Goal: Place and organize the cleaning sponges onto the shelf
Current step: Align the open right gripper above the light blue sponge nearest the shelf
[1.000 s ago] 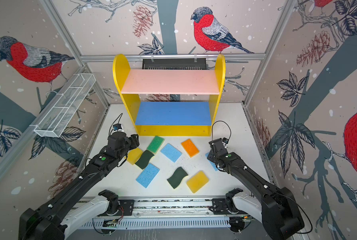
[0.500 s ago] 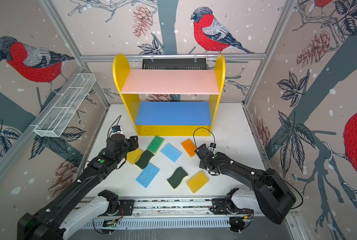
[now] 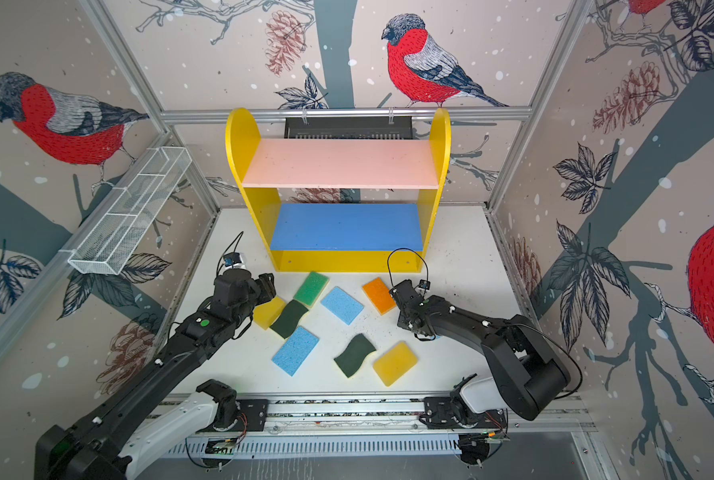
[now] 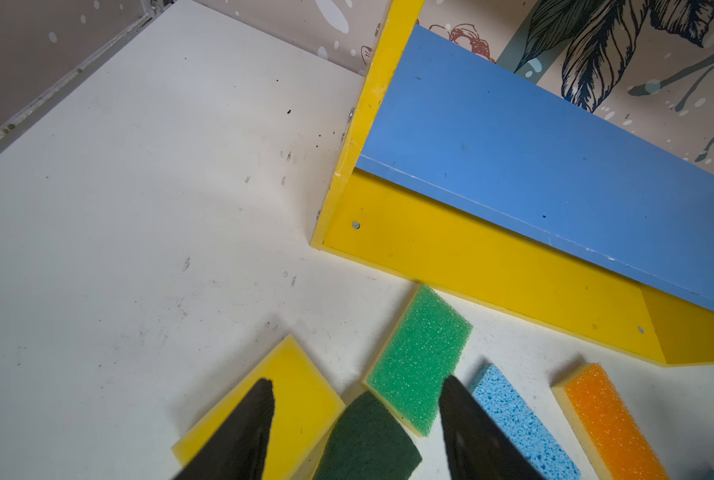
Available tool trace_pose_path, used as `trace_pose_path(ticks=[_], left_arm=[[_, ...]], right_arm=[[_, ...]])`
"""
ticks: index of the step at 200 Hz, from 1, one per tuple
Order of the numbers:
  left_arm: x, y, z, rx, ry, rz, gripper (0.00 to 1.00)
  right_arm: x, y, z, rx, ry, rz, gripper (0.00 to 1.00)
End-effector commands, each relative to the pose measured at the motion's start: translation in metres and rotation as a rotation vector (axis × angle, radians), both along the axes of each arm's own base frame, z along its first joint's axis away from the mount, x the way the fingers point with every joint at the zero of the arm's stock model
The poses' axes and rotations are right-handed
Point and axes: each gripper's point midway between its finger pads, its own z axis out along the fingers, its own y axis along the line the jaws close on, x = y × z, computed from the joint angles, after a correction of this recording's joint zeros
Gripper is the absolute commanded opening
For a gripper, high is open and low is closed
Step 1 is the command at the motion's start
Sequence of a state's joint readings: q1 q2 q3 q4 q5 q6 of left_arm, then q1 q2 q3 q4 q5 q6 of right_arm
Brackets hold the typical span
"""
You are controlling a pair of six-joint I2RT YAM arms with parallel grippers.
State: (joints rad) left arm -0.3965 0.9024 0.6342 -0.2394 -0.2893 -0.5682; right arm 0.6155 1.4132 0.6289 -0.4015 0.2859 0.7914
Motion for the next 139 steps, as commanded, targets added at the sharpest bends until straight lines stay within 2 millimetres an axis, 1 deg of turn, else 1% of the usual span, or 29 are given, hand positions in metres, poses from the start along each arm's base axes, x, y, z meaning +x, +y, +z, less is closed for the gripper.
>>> trace_pose_path(ticks=[1,23,50,69,102,122,139], left_arm=[[0.002,0.000,-0.002,0.014,0.001,0.003,0.64],[0.005,-0.001,-0.006,0.016,0.011,0.003,0.64],[0.009,-0.003,-0.010,0.017,0.020,0.001,0.64],[0.013,-0.006,-0.012,0.016,0.027,-0.004,0.64],[0.016,-0.006,-0.013,0.027,0.037,-0.005,0.64],[0.017,-0.005,-0.012,0.038,0.033,-0.001,0.64],[0.018,-0.003,-0.010,0.047,0.029,0.006,0.65]], right_arm=[[0.010,-0.005,-0.001,0.013,-0.018,-0.002,0.26],[0.021,-0.012,-0.002,0.015,-0.030,-0.021,0.26],[0.041,-0.016,0.003,0.008,-0.064,-0.032,0.26],[0.054,-0.021,0.003,0.009,-0.069,-0.046,0.26],[0.069,-0.039,0.004,0.006,-0.077,-0.091,0.26],[0.075,-0.044,0.012,0.012,-0.093,-0.097,0.26],[0.078,-0.041,0.026,0.013,-0.127,-0.086,0.28]])
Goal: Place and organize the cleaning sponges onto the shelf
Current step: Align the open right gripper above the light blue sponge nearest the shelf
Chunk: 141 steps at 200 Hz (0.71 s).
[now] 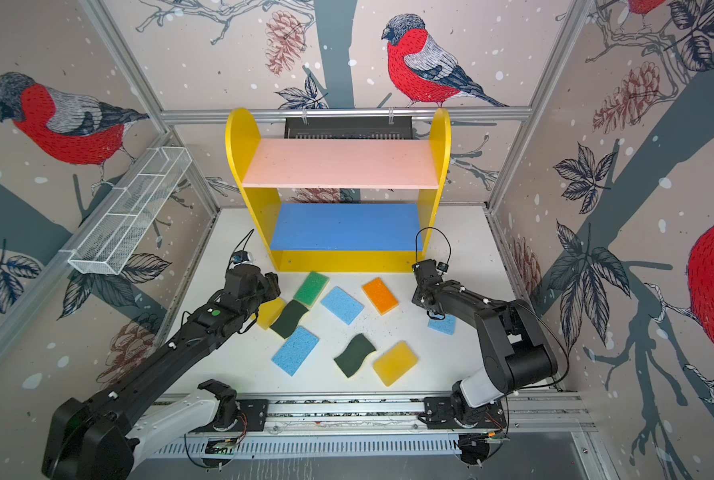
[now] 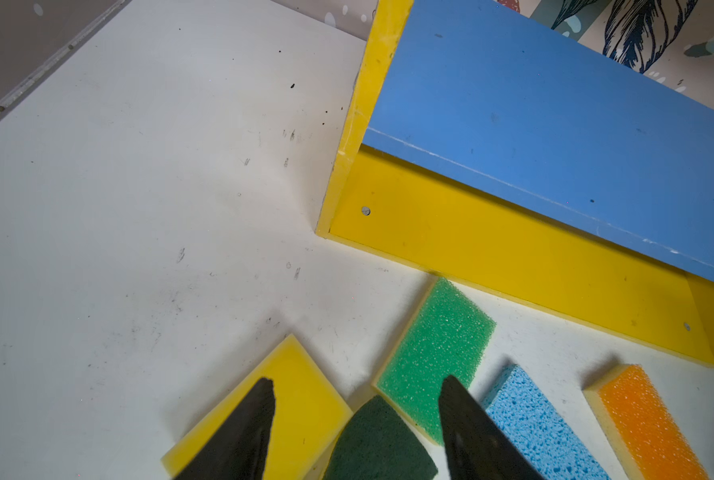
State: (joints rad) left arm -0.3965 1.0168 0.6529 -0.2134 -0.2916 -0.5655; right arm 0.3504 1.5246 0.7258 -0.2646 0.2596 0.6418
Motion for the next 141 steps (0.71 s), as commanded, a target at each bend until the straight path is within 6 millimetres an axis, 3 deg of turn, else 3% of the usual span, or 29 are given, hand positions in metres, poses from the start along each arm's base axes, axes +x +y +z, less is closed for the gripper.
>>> trace_pose_path(ticks=[1,25,51,62,118,141], left_arm=[[0.005,0.001,0.010,0.017,-0.034,0.003,0.65],[0.005,0.002,0.011,0.021,-0.036,0.007,0.68],[0.004,0.001,0.012,0.017,-0.036,0.001,0.71],[0.004,0.001,0.011,0.018,-0.036,-0.001,0.72],[-0.002,0.001,0.010,0.002,-0.042,-0.010,0.78],[-0.005,-0.002,0.007,-0.023,-0.044,-0.021,0.79]], right_arm=[[0.007,0.004,0.018,-0.005,-0.045,0.035,0.29],[0.006,0.006,0.040,0.005,-0.092,0.035,0.39],[-0.008,-0.001,0.057,-0.039,-0.121,0.006,0.73],[-0.016,-0.003,0.060,-0.046,-0.120,-0.008,0.79],[-0.065,-0.018,0.056,-0.055,-0.079,-0.094,0.97],[-0.078,-0.018,0.046,-0.065,-0.035,-0.094,1.00]])
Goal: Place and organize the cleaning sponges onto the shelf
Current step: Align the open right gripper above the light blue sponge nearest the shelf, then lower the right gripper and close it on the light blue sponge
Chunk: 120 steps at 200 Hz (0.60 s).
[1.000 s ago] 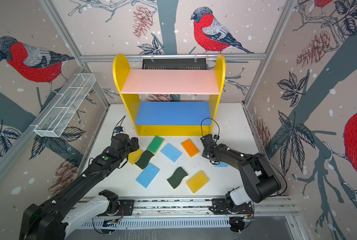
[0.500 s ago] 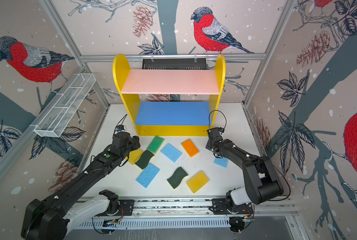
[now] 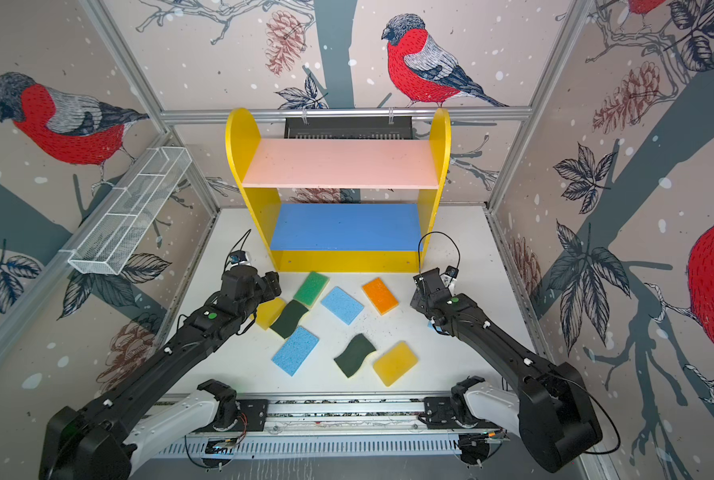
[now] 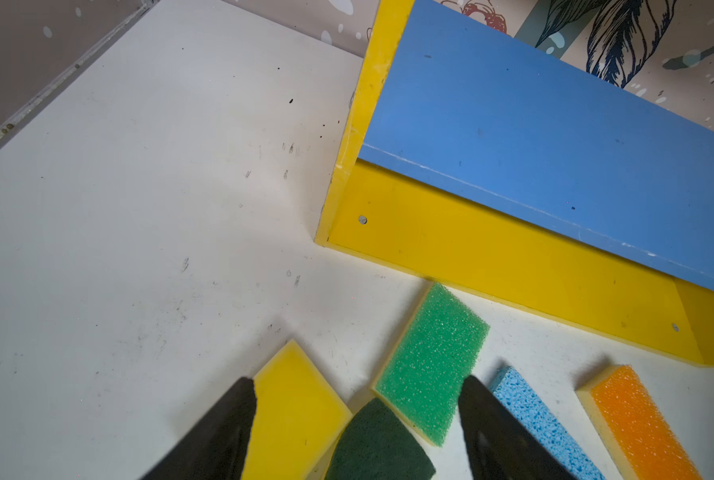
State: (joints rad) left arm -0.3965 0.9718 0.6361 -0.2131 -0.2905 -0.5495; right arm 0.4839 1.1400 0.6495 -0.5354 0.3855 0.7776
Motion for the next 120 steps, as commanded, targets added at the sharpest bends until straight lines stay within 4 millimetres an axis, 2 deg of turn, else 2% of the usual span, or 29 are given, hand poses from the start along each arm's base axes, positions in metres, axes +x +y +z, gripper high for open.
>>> trace_pose_path(ticks=[1,36,70,120], left_arm=[[0.000,-0.004,0.001,-0.025,-0.018,-0.012,0.79],[-0.003,-0.006,-0.004,-0.045,-0.009,-0.023,0.82],[-0.006,-0.006,-0.007,-0.051,-0.010,-0.022,0.83],[-0.007,-0.008,-0.016,-0.062,0.006,-0.027,0.84]], right_arm=[[-0.020,-0.012,-0.011,-0.041,0.062,-0.060,1.00],[-0.034,-0.017,-0.022,-0.042,0.097,-0.089,1.00],[-0.037,-0.015,-0.028,-0.026,0.110,-0.095,1.00],[-0.035,-0.024,-0.043,-0.062,0.161,-0.130,1.00]])
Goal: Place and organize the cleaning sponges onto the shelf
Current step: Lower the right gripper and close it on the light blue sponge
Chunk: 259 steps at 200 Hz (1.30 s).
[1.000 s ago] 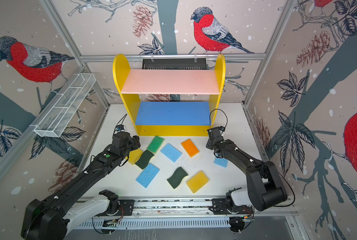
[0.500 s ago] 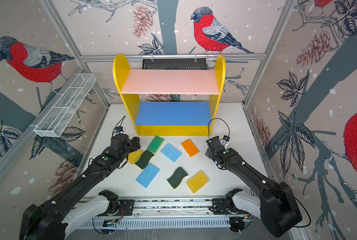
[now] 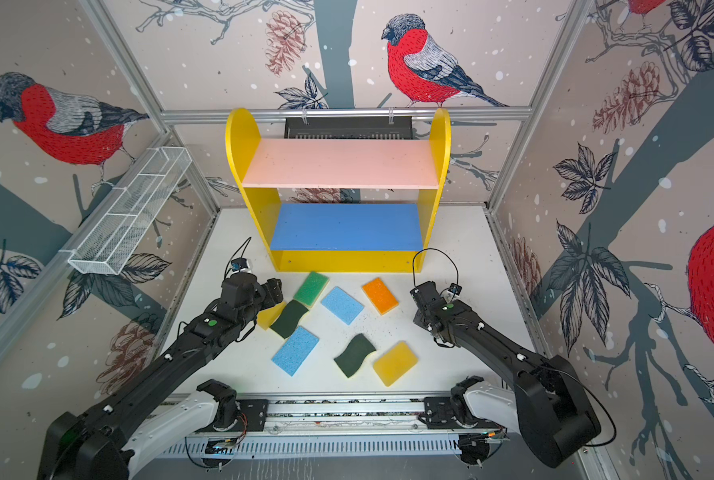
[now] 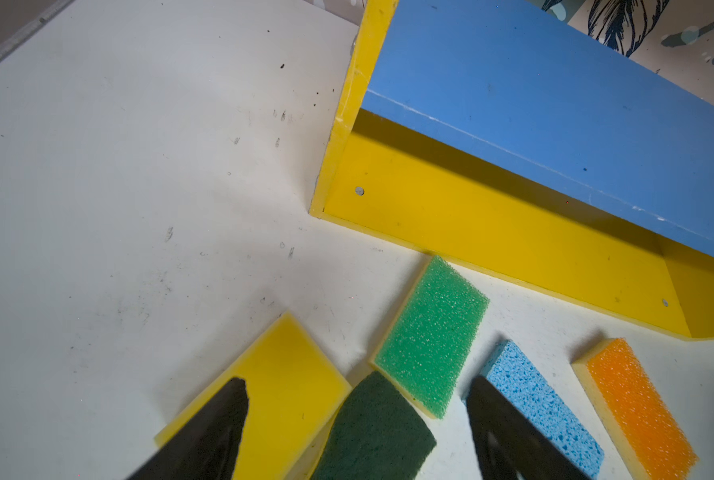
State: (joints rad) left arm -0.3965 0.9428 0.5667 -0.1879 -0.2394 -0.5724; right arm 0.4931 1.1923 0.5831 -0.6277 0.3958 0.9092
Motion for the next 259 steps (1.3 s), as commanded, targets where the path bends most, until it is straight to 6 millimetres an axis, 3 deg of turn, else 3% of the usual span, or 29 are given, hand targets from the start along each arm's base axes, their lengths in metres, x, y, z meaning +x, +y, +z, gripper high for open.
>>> trace_pose_path(ticks=[1,58,152,207,259], left_arm=[[0.004,-0.003,0.002,-0.020,-0.019,0.002,0.84],[0.005,0.000,0.000,-0.007,-0.014,0.015,0.84],[0.008,-0.003,-0.001,-0.014,-0.004,0.014,0.84],[0.008,-0.002,0.002,-0.012,-0.007,0.016,0.83],[0.010,-0.005,0.002,-0.018,-0.002,0.009,0.83]], right_arm=[[0.003,-0.005,-0.004,-0.017,0.004,-0.021,1.00],[0.011,-0.002,-0.010,0.018,-0.012,0.009,1.00],[0.004,0.000,-0.034,0.007,0.057,0.038,0.97],[0.003,0.002,-0.037,0.014,0.066,0.047,0.87],[0.004,0.019,-0.032,0.047,0.059,0.080,0.90]])
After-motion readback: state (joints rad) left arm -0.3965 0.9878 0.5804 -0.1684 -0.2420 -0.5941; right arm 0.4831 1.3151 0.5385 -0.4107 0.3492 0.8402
